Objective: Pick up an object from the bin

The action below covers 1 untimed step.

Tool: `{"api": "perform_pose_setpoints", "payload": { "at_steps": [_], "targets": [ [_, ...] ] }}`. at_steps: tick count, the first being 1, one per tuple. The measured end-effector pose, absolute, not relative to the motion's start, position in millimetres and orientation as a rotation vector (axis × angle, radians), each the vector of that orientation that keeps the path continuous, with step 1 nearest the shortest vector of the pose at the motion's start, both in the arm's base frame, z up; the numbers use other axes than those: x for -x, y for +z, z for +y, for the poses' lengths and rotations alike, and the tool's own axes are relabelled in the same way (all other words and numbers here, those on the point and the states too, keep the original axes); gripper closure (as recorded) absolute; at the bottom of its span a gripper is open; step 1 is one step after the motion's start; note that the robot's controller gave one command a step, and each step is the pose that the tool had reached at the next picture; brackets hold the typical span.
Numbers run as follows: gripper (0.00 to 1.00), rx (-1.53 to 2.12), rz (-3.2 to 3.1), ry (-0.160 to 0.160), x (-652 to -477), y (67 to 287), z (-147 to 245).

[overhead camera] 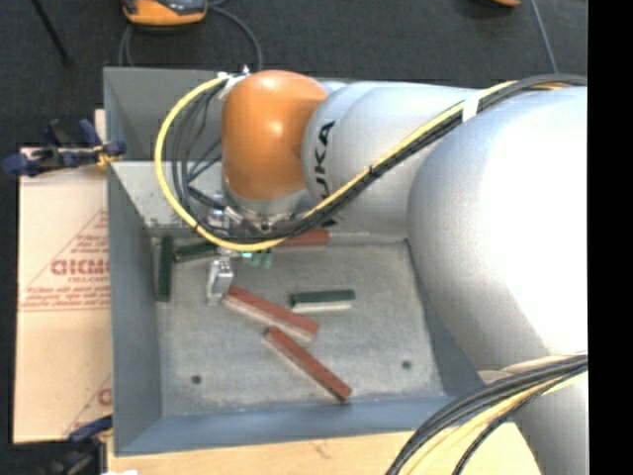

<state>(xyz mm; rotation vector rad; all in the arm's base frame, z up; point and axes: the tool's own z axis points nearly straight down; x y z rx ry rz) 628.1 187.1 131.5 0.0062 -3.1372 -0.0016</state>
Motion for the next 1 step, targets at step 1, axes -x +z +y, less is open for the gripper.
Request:
{"api": "perform_pose_setpoints", "payload": {
  "at_steps": [1],
  "targets": [
    [0.0,-0.001,-3.145,-0.004,-630.2,136.8,186.5]
  ]
}}
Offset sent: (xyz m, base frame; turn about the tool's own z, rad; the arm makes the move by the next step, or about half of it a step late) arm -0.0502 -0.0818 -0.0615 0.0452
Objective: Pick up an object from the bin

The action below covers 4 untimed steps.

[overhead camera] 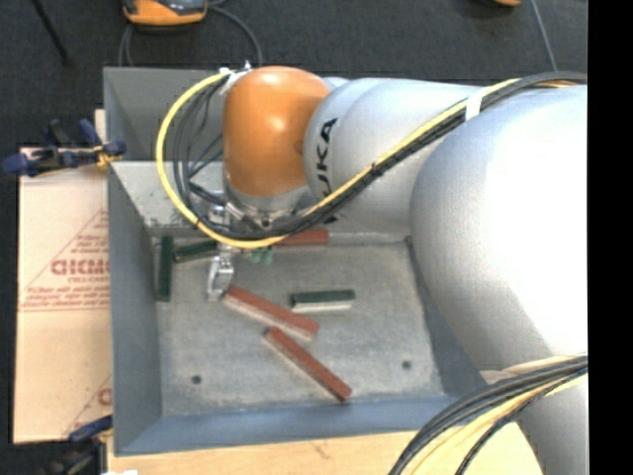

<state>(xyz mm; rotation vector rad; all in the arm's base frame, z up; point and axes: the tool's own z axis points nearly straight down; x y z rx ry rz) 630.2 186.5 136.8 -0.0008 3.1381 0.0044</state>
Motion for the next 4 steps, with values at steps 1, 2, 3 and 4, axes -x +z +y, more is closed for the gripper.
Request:
{"api": "perform_pose_setpoints", "payload": {
  "at_steps": [1,2,3,4],
  "targets": [
    [0.0,-0.055,3.136,0.005,-583.7,77,114],
    [0.0,-0.062,3.131,0.006,-586.0,80,114],
    [0.0,-0.187,3.135,0.002,-567.2,98,87],
    [0.0,-0.281,3.124,0.004,-562.2,77,89]
  ]
}}
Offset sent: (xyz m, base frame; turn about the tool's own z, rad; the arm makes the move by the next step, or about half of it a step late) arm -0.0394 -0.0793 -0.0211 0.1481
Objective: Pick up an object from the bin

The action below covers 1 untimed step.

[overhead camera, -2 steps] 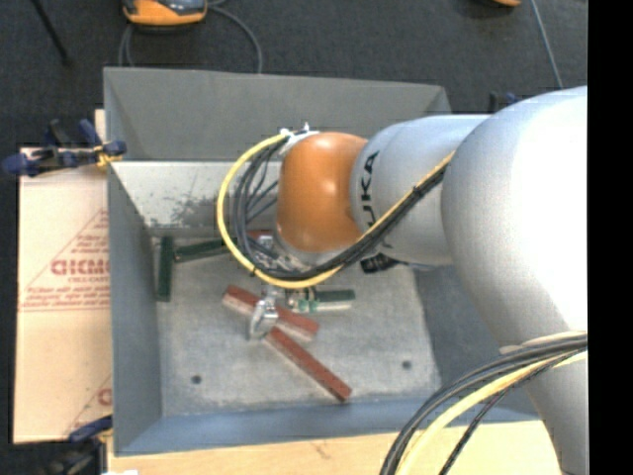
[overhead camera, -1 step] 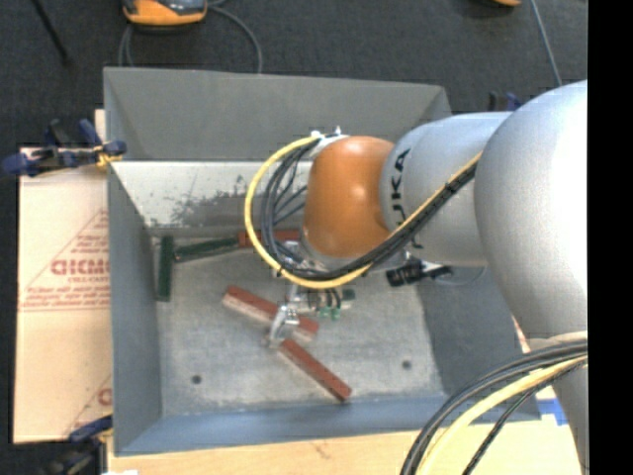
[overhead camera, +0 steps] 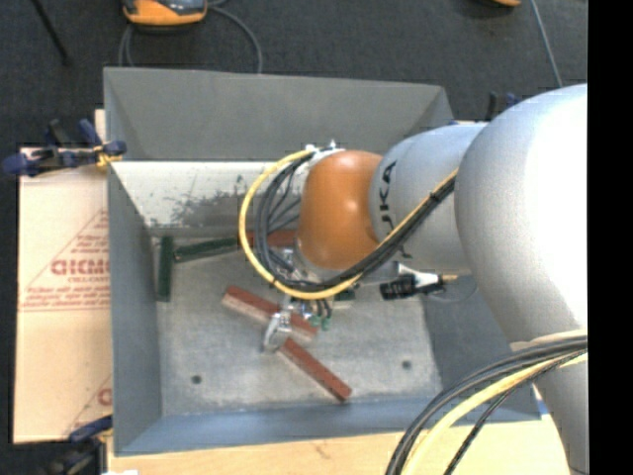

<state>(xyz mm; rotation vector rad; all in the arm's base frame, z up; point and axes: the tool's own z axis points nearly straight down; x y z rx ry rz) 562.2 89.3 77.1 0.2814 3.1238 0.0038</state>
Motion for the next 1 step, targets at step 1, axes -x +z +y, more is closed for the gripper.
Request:
{"api": "perform_pose_setpoints", "payload": {
  "at_steps": [1],
  "targets": [
    [1.0,-0.473,3.097,0.011,-566.9,78.6,92.7]
  ]
}}
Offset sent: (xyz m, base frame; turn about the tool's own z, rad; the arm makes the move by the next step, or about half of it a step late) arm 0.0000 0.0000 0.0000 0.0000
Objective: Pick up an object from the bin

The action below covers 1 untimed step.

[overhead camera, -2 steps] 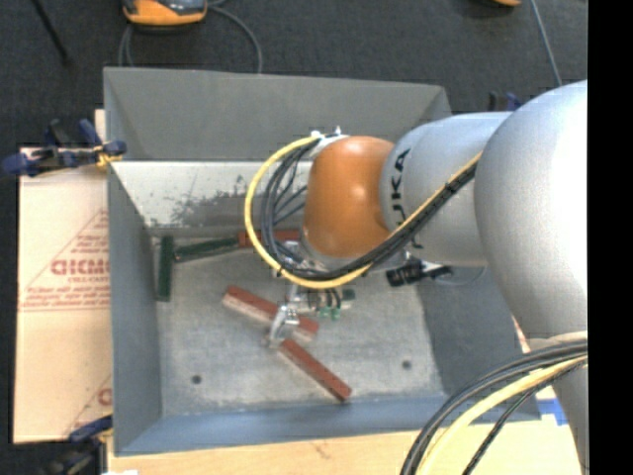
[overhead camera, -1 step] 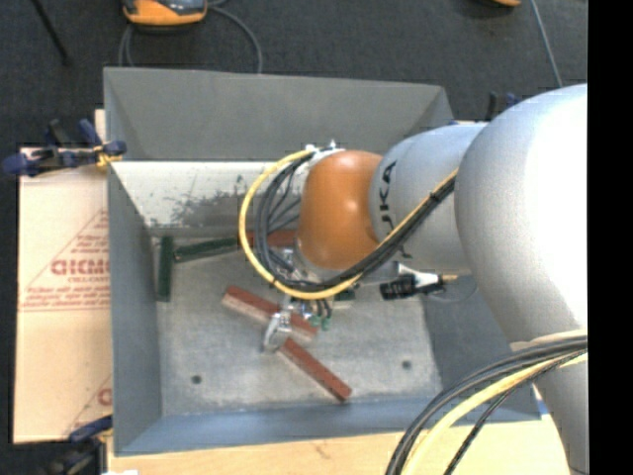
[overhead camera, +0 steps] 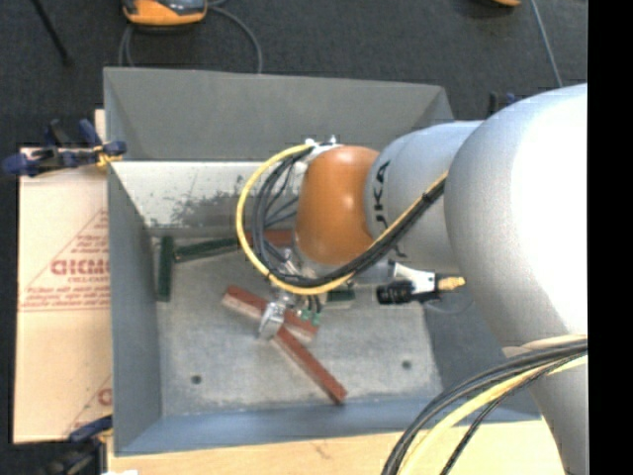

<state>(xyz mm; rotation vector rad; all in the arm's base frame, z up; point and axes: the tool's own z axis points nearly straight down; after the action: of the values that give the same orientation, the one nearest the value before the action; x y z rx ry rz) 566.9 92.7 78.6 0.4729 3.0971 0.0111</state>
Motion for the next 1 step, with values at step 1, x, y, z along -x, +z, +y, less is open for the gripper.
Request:
{"api": "perform_pose_setpoints", "payload": {
  "at_steps": [1],
  "targets": [
    [1.0,-0.496,3.098,0.013,-566.1,79.7,93.8]
  ]
}}
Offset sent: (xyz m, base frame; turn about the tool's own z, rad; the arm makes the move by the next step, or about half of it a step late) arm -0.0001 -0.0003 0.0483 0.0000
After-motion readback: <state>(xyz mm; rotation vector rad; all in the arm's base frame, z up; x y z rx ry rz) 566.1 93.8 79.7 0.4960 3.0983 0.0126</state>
